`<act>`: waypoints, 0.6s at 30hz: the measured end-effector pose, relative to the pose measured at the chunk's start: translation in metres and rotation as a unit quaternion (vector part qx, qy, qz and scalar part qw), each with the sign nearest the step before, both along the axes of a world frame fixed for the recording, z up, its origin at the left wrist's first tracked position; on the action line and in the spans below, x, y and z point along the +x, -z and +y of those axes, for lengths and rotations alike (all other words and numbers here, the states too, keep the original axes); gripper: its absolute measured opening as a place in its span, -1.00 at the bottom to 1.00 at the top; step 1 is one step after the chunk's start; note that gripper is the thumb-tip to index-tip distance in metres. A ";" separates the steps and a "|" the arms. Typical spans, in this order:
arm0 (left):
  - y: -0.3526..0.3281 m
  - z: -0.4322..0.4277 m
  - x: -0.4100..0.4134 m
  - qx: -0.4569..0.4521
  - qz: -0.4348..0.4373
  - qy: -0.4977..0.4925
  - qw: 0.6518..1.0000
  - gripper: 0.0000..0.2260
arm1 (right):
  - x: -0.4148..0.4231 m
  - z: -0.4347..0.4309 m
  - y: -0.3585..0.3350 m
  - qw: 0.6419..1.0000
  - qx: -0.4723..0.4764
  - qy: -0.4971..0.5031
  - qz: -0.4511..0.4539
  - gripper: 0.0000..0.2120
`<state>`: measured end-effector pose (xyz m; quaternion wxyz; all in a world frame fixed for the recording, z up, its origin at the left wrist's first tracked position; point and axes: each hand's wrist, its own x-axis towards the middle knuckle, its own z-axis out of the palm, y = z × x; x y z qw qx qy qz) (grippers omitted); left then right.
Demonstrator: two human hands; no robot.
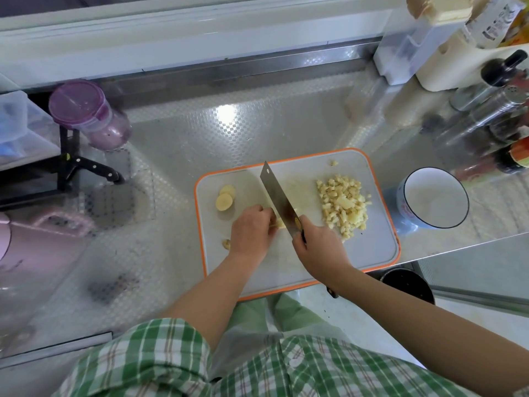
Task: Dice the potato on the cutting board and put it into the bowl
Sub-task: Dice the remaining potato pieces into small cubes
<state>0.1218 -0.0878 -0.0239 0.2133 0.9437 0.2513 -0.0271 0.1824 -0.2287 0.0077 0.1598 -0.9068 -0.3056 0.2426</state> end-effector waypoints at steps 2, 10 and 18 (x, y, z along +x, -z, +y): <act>0.001 -0.001 0.000 -0.003 -0.001 -0.006 1.000 -0.89 | -0.002 0.001 0.001 1.000 -0.013 -0.004 0.000 -0.93; -0.002 -0.002 0.001 -0.013 0.003 -0.010 1.000 -0.89 | -0.005 0.006 0.006 0.999 -0.029 -0.001 -0.018 -0.91; -0.001 0.001 -0.007 -0.010 -0.001 -0.001 1.000 -0.86 | -0.001 0.004 0.000 0.999 0.039 0.021 0.004 -0.96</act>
